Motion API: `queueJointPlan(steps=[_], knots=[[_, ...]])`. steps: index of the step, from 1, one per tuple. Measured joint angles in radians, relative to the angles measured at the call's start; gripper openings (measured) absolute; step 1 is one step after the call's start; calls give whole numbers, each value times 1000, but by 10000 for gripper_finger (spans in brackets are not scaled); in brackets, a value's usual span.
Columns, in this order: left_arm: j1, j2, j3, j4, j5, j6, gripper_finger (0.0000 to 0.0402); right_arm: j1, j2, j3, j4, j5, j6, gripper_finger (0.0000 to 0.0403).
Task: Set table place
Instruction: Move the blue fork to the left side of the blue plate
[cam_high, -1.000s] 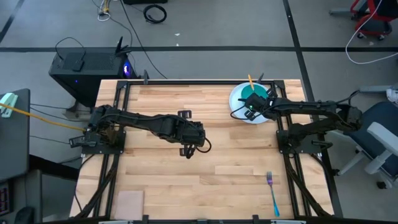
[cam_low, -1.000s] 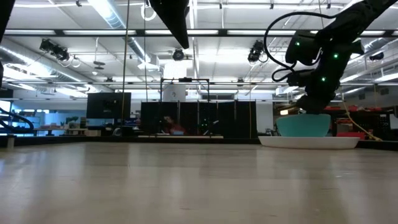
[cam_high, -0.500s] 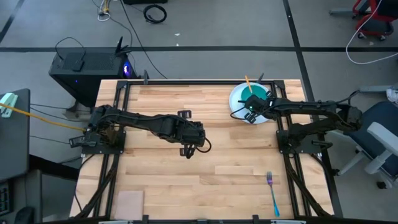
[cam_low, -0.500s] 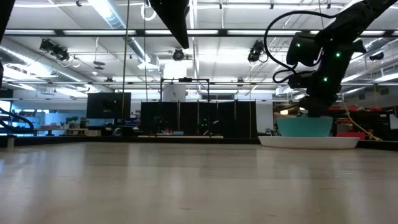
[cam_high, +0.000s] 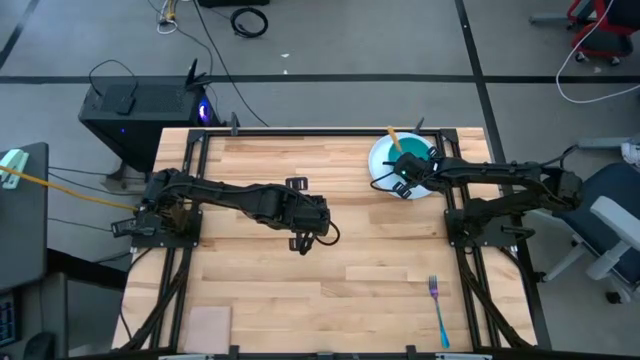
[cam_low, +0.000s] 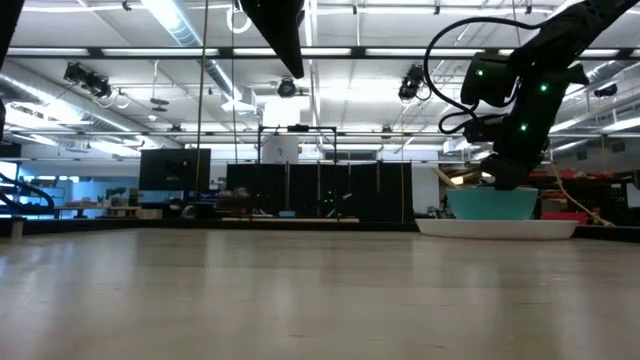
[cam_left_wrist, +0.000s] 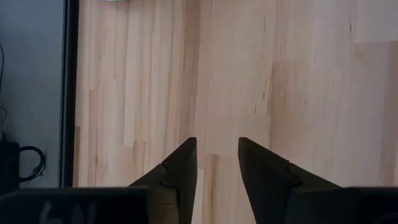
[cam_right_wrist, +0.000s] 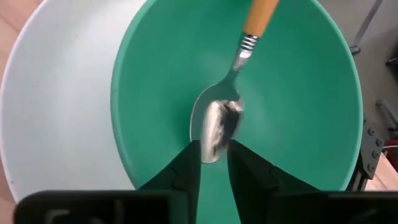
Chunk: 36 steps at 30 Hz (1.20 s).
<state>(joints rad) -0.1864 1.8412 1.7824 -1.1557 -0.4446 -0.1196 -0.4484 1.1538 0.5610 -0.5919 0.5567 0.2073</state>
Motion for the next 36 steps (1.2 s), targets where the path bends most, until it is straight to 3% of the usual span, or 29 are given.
queueJointPlan(steps=[6, 16, 23, 27, 32, 36], knots=[[0, 0, 0, 0, 0, 0, 132, -1, -22, 0, 0, 19, -19, 114], [0, 0, 0, 1, 0, 0, 126, -1, -136, 0, -7, 17, -8, 115], [0, 0, 0, 23, 0, 0, 133, 4, -237, 0, -19, -102, 10, 110], [0, 0, 0, 23, 0, 0, 131, 51, -270, 21, -47, -112, 26, 82], [0, 0, 0, 23, 0, 0, 126, 143, -271, 122, -178, -95, 66, 11], [0, 0, 0, 23, 0, 0, 130, 232, -271, 201, -330, -32, 177, 14]])
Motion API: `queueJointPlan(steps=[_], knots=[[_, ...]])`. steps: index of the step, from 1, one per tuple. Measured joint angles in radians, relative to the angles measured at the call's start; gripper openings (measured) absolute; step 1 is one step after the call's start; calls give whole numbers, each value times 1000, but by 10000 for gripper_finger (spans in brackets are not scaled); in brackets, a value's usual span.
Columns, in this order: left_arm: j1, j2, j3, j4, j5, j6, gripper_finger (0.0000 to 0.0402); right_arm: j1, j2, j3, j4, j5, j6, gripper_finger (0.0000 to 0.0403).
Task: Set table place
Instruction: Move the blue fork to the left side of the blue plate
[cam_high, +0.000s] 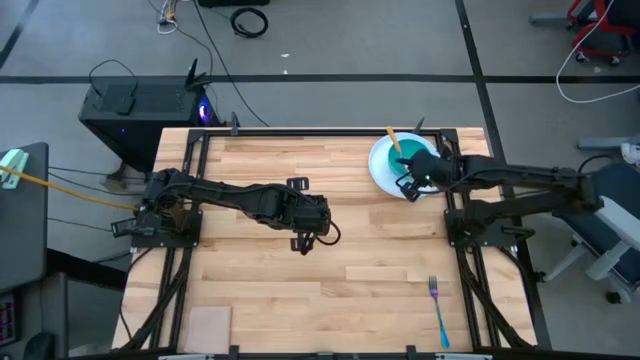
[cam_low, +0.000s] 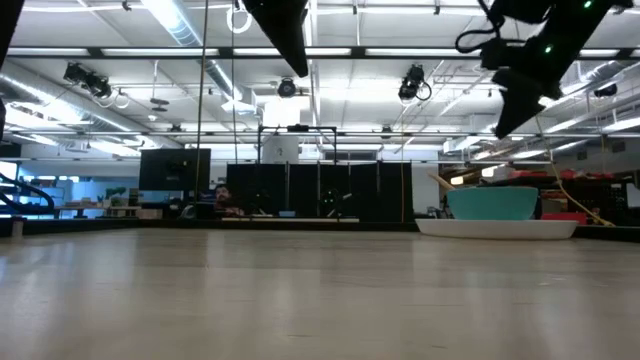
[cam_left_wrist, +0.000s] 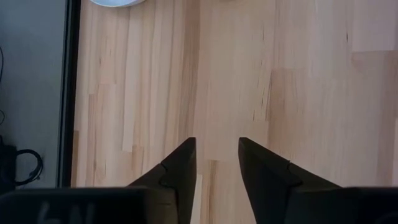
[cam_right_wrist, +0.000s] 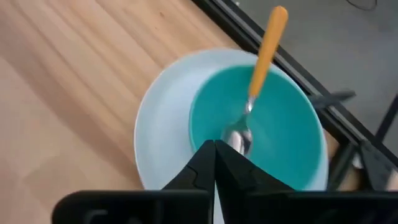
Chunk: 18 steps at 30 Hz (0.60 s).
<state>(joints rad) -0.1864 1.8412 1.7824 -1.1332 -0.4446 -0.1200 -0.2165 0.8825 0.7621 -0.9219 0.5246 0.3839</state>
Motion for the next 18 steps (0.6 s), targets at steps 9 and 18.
queueJointPlan(steps=[9, 18], knots=[[0, 0, 0, 0, 0, 0, 135, 300, 3, 106, -400, -21, 382, 3], [2, 0, 0, 1, 0, 0, 134, 674, 30, 124, -502, -257, 829, 2]])
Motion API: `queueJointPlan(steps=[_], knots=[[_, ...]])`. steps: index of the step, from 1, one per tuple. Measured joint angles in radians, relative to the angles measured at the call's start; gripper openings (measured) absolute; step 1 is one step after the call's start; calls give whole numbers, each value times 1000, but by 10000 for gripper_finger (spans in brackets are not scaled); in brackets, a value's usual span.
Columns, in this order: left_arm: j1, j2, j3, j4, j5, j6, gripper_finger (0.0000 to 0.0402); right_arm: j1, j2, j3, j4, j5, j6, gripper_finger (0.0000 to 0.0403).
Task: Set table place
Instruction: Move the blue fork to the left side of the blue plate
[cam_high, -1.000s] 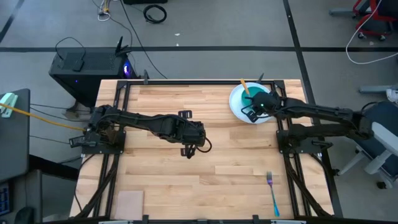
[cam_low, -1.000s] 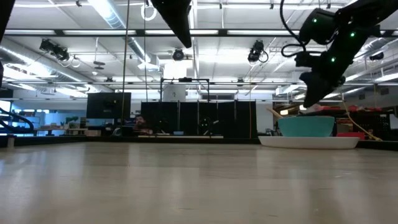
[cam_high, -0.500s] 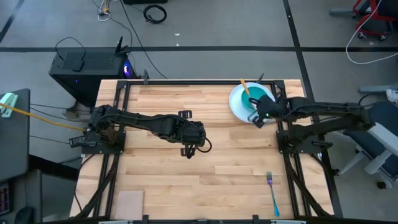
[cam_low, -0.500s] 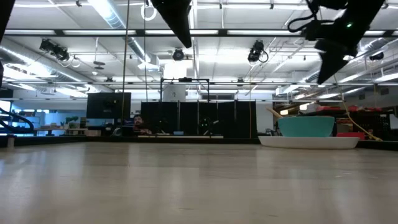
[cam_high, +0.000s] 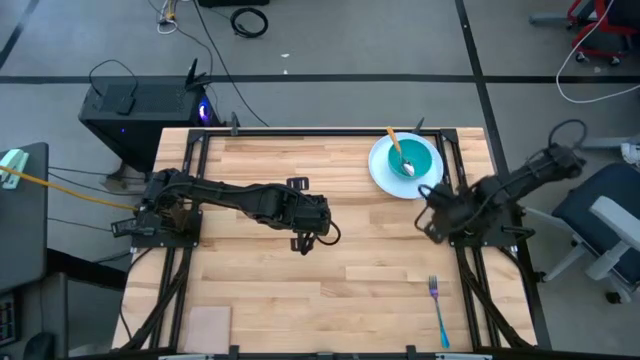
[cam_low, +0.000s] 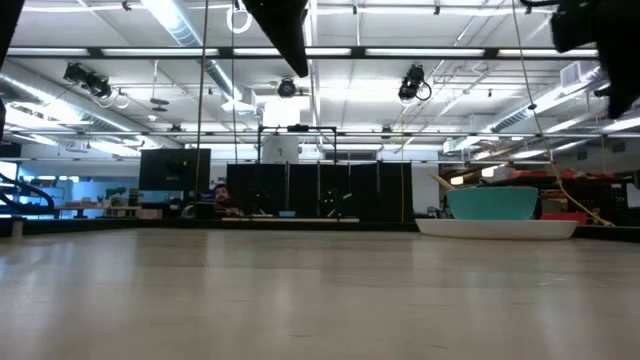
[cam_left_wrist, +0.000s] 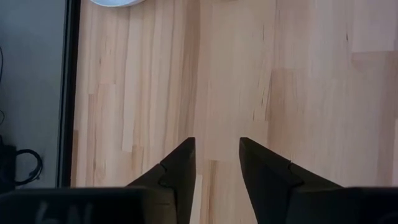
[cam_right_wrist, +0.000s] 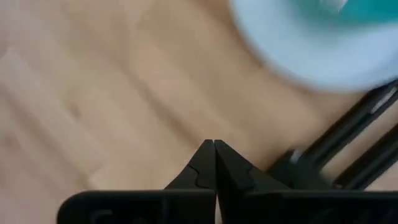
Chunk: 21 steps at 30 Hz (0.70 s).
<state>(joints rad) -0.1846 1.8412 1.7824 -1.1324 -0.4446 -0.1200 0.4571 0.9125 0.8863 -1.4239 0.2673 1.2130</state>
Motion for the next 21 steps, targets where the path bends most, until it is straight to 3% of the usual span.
queueJointPlan(steps=[6, 11, 21], knots=[[19, 0, 0, 6, 0, 0, 128, 269, 103, -4, 24, -160, 305, 2], [37, 0, 0, 18, 0, 0, 133, 460, 201, -4, 158, -274, 551, 2], [35, 0, 0, 68, 0, 0, 126, 661, 361, -4, 446, -306, 921, 1]])
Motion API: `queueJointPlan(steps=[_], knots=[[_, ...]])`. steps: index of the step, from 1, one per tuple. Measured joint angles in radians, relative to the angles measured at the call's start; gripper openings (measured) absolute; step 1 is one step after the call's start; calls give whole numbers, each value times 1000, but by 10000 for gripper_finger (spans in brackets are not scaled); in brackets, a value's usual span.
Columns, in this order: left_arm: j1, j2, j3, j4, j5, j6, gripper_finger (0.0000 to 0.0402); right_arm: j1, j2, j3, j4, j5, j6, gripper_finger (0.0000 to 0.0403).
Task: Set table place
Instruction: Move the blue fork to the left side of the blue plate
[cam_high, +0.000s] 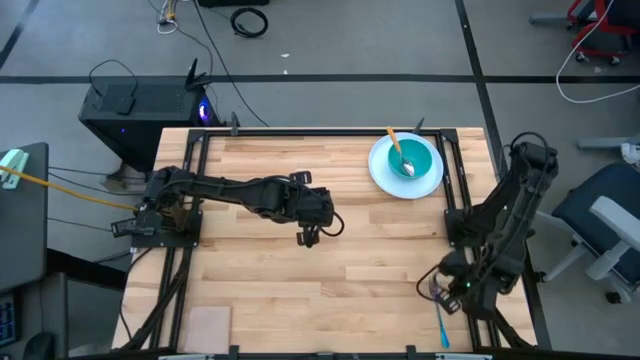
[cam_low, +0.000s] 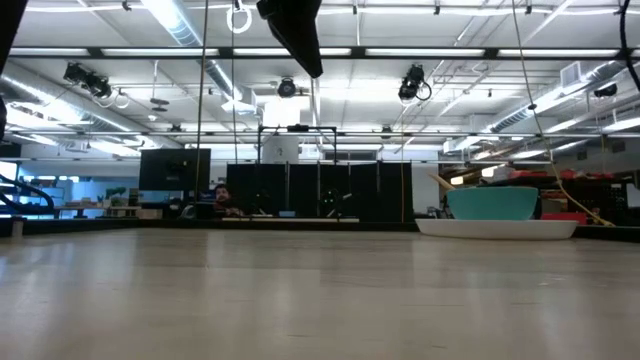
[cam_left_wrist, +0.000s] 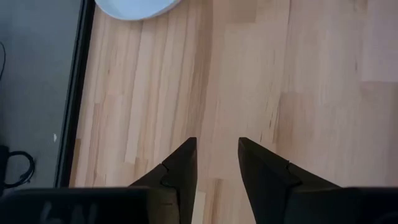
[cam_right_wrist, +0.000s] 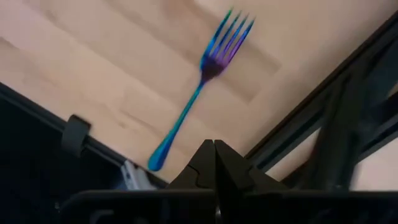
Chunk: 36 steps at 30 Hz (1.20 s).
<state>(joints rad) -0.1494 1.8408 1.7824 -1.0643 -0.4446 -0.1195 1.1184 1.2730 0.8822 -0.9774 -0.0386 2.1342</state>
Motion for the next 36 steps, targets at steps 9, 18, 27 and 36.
queueJointPlan(steps=[9, 18, 27, 36], knots=[[-1, 0, 0, 33, 0, 0, 126, 43, 124, -1, 142, 66, 46, 21], [-6, 0, 0, 50, 0, 1, 126, 37, 180, -1, 160, 74, 56, 88], [-6, 0, 0, 51, 0, 3, 124, -21, 247, -1, 160, 58, 71, 120], [-8, 0, 0, 51, 0, -2, 124, -39, 296, -16, 157, 11, 65, 119]])
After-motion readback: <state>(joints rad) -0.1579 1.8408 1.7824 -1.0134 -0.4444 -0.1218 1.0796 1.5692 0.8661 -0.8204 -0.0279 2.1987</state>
